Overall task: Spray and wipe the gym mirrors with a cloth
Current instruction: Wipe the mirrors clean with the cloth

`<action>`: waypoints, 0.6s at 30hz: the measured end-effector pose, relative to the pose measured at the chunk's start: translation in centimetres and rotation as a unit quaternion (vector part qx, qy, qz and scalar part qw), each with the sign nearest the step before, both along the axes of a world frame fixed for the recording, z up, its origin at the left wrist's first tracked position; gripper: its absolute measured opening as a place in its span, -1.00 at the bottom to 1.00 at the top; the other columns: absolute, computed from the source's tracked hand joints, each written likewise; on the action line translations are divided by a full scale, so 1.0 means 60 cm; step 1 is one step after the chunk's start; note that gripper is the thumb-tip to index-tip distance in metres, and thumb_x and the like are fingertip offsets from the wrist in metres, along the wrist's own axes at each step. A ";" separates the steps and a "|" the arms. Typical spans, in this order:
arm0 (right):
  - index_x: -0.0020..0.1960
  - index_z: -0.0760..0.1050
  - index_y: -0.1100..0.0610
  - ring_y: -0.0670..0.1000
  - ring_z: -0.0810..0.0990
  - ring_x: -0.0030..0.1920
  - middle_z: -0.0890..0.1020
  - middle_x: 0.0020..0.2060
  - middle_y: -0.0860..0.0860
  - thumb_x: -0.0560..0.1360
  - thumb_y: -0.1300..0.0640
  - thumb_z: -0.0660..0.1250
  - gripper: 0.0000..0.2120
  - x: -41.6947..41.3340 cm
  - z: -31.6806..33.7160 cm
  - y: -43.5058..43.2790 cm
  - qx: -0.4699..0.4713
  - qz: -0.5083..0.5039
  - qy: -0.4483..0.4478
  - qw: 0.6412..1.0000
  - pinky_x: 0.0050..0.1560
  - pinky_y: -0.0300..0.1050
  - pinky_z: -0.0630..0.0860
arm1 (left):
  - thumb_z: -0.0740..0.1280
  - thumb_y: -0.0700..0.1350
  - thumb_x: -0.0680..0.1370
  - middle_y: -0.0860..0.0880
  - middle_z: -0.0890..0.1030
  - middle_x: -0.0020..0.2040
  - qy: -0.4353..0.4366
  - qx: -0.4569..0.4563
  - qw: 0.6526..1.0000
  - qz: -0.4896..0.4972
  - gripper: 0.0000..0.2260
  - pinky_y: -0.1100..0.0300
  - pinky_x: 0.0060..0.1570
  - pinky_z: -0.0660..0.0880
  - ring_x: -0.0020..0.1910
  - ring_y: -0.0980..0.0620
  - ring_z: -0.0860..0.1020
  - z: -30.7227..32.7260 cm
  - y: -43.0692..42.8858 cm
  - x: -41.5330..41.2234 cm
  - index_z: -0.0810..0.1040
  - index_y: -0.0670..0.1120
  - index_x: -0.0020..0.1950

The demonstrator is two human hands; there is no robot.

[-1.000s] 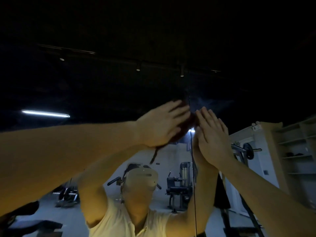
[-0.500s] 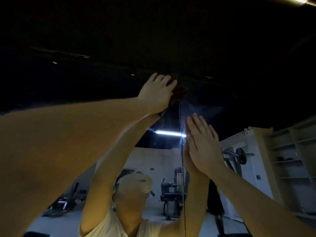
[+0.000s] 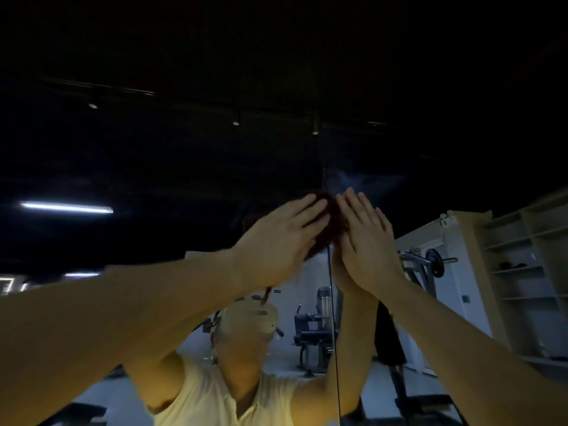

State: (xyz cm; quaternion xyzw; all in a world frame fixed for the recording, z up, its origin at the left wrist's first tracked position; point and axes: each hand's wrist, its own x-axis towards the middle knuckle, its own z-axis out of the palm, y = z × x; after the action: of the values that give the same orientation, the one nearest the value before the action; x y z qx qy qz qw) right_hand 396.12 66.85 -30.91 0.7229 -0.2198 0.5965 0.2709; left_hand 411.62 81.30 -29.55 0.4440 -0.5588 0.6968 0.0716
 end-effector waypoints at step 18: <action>0.68 -0.17 -0.01 -0.04 -0.23 0.65 -0.17 0.67 -0.03 0.54 -0.15 -0.31 -0.29 -0.003 0.005 0.006 0.038 -0.033 0.022 0.999 0.65 0.06 -0.18 | -0.07 0.19 0.74 -0.14 -0.14 0.69 0.141 -0.031 0.988 0.048 -0.40 -0.11 0.63 -0.21 0.69 -0.17 -0.15 -0.003 -0.003 -0.006 -0.02 -0.08 0.70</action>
State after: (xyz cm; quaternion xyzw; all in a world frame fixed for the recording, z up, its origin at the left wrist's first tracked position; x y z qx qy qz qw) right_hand 395.94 67.20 -30.60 0.7379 -0.2597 0.5626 0.2676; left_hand 411.25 81.14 -29.75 0.5618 -0.4994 0.6466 0.1300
